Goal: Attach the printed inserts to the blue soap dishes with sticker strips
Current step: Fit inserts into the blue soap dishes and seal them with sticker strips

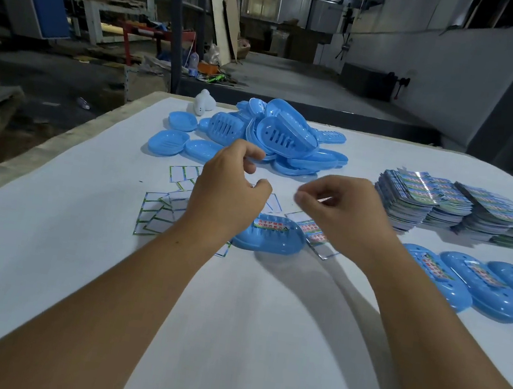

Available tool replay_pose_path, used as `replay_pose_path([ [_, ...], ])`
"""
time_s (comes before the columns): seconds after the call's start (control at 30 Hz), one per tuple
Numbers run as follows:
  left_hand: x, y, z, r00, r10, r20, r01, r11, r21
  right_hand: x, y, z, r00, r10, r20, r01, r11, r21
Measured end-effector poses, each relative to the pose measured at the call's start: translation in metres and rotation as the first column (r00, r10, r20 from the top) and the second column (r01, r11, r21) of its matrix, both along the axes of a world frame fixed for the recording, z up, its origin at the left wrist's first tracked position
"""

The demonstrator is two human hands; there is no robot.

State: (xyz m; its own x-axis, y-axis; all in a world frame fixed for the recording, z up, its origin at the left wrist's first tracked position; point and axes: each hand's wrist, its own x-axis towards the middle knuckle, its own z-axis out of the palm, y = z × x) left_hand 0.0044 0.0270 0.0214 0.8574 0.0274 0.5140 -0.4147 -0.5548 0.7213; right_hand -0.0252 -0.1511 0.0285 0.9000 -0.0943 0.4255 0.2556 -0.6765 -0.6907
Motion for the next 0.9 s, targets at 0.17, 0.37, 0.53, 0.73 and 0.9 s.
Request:
replay_pose_path([
  [0.17, -0.002, -0.005, 0.001, 0.997, -0.074, -0.034, 0.069, 0.991, -0.116, 0.0, 0.014, -0.006, 0.988, 0.147, -0.041, -0.142, 0.985, 0.102],
  [0.37, -0.002, -0.006, 0.0, 0.992, -0.117, -0.045, 0.11, 0.984, -0.14, -0.001, 0.013, -0.004, 0.992, 0.125, -0.029, -0.12, 0.983, 0.139],
  [0.53, 0.001, -0.001, 0.001, 0.998, -0.066, -0.021, 0.064, 0.992, -0.105, 0.005, 0.006, -0.008, 0.999, 0.05, -0.018, -0.048, 0.996, 0.081],
  [0.73, 0.006, 0.009, 0.002, 0.999, 0.017, 0.028, -0.017, 0.999, -0.028, 0.002, 0.013, -0.016, 0.982, 0.11, -0.156, -0.14, 0.971, -0.192],
  [0.9, 0.009, 0.01, -0.003, 0.998, 0.027, 0.065, -0.03, 0.998, 0.046, 0.01, 0.014, -0.019, 0.983, 0.118, -0.14, -0.147, 0.964, -0.222],
])
